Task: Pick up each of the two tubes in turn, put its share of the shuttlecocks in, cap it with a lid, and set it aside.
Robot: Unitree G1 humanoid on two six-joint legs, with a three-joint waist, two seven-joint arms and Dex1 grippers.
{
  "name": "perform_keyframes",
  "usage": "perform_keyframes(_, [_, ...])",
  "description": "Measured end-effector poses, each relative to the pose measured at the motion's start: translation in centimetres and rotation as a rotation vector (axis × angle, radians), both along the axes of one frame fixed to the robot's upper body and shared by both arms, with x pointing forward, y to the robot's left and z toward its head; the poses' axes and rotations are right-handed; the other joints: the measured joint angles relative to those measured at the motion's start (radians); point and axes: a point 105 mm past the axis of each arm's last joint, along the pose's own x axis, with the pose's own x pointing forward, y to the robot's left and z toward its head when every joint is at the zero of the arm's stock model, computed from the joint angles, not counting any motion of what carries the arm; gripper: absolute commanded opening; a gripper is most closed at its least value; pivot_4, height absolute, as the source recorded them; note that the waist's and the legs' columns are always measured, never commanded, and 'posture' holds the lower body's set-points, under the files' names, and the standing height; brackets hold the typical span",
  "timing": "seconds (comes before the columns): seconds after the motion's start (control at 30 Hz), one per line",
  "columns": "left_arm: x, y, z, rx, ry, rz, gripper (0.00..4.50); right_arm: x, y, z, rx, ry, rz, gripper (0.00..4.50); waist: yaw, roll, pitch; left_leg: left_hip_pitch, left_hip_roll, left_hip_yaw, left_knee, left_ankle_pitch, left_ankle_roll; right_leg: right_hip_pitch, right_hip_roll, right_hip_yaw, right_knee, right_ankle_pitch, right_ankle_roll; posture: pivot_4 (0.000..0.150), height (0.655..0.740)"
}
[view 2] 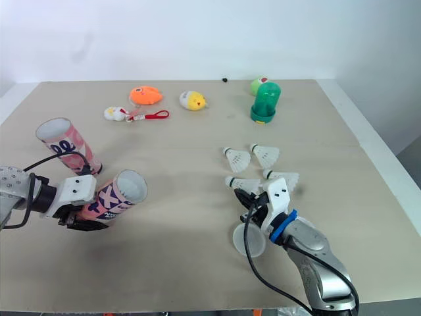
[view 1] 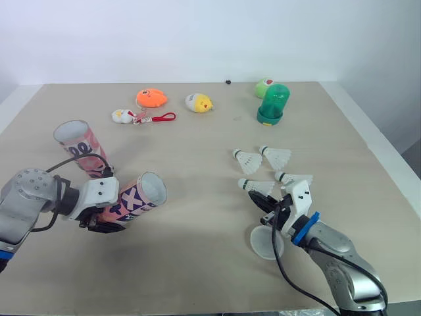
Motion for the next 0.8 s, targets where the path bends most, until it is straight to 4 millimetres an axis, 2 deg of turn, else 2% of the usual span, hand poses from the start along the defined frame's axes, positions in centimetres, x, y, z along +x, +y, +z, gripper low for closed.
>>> perform_keyframes(0.1, [0.0,0.1,0.0,0.001,0.004,0.009,3.07,-1.1,2.8,5.5,0.033,-0.126,0.246,0.06,-0.001,0.001,0.000,0.001,0.000,0.000,0.000,0.000,0.000,0.000,0.001,0.001,0.000,0.001,0.000,0.150,0.7400])
perform_keyframes(0.17, [0.1,0.1,0.0,0.001,0.003,0.008,3.07,-2.0,4.5,7.9,0.023,-0.187,0.386,0.06,-0.002,0.000,0.000,0.001,0.001,-0.001,0.000,0.000,0.000,0.001,0.001,0.000,0.000,0.001,0.000,0.150,0.7400])
perform_keyframes(0.27, [0.2,0.0,0.0,0.001,0.006,0.003,3.07,-2.8,7.6,9.7,-0.069,-0.248,0.606,0.06,-0.001,0.000,0.000,0.001,0.001,-0.001,0.000,0.000,0.001,0.000,0.002,0.000,0.000,0.001,-0.001,0.150,0.7400])
perform_keyframes(0.4, [0.3,-0.3,0.1,-0.002,0.005,-0.007,3.07,-2.1,11.5,9.8,-0.203,-0.300,0.819,0.06,0.000,0.000,0.000,0.000,0.000,-0.001,0.001,0.000,0.001,0.000,0.001,0.000,0.000,0.001,-0.001,0.150,0.7400])
perform_keyframes(0.5, [0.3,-0.4,0.1,-0.004,0.002,-0.010,3.07,-1.5,13.8,8.7,-0.294,-0.332,0.914,0.06,0.002,0.000,0.000,-0.001,0.000,-0.001,0.001,0.000,0.001,0.000,0.001,-0.001,0.000,0.002,0.003,0.150,0.7400])
perform_keyframes(0.7, [0.2,-0.3,0.1,-0.006,-0.003,-0.003,3.07,-0.4,15.4,6.8,-0.381,-0.354,0.967,0.06,0.002,0.000,0.000,-0.002,0.000,-0.002,0.001,0.000,0.001,-0.001,0.001,-0.002,0.000,0.002,0.003,0.150,0.7400])
perform_keyframes(0.8, [0.1,-0.2,0.1,-0.008,-0.010,0.013,3.07,-0.7,16.3,7.1,-0.366,-0.349,1.000,1.02,0.000,0.000,0.000,-0.001,0.001,-0.002,0.001,0.000,0.001,-0.001,0.001,-0.001,0.002,0.002,0.002,0.150,0.7400])
